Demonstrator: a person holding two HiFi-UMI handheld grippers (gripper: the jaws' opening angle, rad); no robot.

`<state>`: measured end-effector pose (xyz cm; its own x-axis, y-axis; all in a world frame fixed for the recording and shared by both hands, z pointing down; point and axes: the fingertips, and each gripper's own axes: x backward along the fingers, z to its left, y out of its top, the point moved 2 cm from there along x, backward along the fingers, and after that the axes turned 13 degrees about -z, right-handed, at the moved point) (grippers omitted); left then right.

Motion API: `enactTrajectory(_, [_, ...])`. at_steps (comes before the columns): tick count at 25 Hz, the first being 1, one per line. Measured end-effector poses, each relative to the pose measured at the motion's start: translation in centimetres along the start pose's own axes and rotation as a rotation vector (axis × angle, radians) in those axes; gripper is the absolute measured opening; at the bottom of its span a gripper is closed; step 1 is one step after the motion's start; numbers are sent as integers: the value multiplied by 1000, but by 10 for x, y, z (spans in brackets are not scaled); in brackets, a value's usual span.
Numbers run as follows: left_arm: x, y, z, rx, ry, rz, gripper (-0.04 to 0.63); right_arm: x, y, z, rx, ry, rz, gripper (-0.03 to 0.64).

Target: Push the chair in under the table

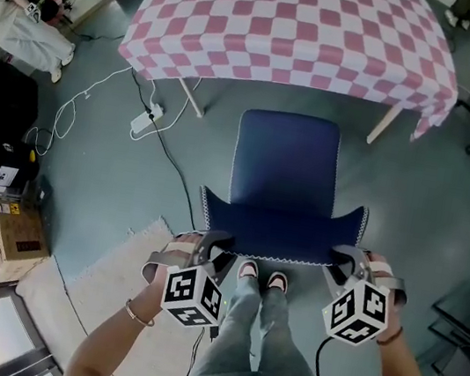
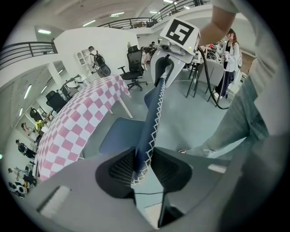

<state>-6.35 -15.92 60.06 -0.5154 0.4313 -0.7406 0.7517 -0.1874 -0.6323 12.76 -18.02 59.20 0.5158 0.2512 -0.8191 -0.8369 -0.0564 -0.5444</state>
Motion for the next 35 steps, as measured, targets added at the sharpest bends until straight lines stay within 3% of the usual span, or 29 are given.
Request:
enactTrajectory(7, [-9, 2, 11, 7, 47, 6, 103, -5, -1, -15, -5, -67, -22, 103])
enactTrajectory(24, [-51, 0, 139, 57, 236, 31, 112, -56, 31, -133, -11, -146, -57, 107])
enactTrajectory(35, [-80, 9, 200, 80, 285, 17, 115, -79, 38, -202, -40, -193, -52, 107])
